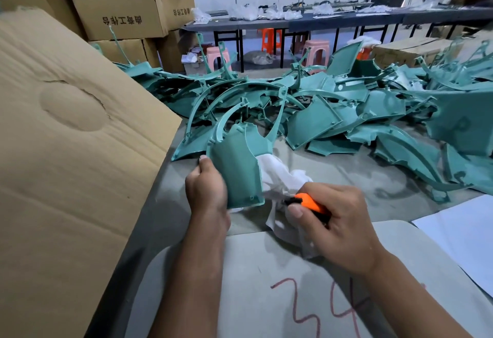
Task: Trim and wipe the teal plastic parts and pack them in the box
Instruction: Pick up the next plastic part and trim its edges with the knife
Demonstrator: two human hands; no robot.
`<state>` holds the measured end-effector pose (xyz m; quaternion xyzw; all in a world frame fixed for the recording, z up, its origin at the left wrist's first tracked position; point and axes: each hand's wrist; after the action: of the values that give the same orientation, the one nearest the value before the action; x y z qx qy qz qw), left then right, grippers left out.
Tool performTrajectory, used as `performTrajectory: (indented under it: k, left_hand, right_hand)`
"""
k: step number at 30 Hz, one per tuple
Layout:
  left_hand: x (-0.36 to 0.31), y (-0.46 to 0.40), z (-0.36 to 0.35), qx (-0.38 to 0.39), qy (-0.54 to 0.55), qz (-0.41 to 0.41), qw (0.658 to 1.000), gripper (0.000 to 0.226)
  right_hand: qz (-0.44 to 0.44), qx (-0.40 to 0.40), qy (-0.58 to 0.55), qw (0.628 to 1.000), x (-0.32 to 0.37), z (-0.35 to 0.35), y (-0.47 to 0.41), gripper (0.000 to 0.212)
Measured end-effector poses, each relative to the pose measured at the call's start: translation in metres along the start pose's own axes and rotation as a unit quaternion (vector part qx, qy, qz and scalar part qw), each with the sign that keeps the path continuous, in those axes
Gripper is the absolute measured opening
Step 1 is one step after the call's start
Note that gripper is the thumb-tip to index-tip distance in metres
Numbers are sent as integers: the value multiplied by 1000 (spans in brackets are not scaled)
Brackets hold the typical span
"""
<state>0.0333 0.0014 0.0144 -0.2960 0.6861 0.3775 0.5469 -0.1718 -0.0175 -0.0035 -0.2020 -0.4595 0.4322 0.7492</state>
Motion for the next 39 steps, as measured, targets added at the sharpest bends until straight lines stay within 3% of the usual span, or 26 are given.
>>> performTrajectory:
  k: [4, 10, 14, 17, 20, 22, 24, 27, 32, 39]
  left_hand:
    - [0, 5, -4, 7, 3, -7, 1000, 43]
    - [-4, 11, -5, 33, 72, 52, 995, 43]
    - [-3, 6, -3, 14, 80, 46, 996, 40]
    - [-5, 9, -4, 18, 84, 11, 996, 32]
    - [-9, 15, -10, 92, 71, -69, 991, 29]
    - [-10, 21, -15, 152, 79, -112, 979, 19]
    - [-8, 29, -19, 215, 101, -138, 961, 10]
    - [-4, 36, -20, 279, 117, -165, 939, 27]
    - [-8, 37, -18, 242, 160, -183, 939, 31]
    - [-10, 33, -16, 191, 196, -175, 946, 26]
  right_hand:
    - [-26, -54, 33, 998, 1, -6, -4, 43]
    - [5, -9, 8, 1000, 2, -6, -2, 42]
    - [27, 38, 2, 999, 3, -3, -1, 41]
    - [10, -22, -14, 1000, 4, -5, 1, 42]
    - [-32, -129, -44, 990, 2, -3, -2, 28]
    - [-84, -160, -81, 980, 0, -4, -1, 23]
    - [-161, -170, -119, 965, -4, -6, -1, 28]
    - [-230, -174, -114, 951, -10, -7, -2, 41]
    - [-129, -88, 18, 988, -15, 2, -2, 43]
    - [-95, 16, 116, 989, -2, 0, -2, 27]
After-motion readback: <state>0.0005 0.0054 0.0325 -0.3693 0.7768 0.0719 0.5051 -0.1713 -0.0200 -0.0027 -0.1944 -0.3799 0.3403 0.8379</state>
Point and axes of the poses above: each hand's wrist, its own y-axis away from the middle knuckle, its own z-axis out of the back of the hand, x = y × z, and after that the axes turned 3 degrees about -z, right-handed
